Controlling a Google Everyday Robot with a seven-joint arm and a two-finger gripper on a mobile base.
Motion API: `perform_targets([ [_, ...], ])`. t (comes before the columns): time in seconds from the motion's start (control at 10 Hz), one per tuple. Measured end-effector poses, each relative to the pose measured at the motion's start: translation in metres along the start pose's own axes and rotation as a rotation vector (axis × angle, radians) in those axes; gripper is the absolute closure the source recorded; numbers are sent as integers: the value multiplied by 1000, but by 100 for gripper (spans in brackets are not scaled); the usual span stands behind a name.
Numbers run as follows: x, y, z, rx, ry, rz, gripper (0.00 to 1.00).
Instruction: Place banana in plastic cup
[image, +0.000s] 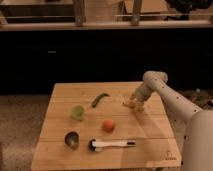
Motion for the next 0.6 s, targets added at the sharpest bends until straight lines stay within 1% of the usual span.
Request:
perform_targets([
  [0.2, 2, -4, -5, 7, 6, -13, 80],
  [0.3, 2, -6, -7, 5, 10, -35, 92],
  [0.4, 0, -9, -8, 3, 10, -56, 97],
  [0.5, -2, -8, -5, -5, 9, -64, 100],
  [0.6, 0, -6, -4, -12, 10, -67, 100],
])
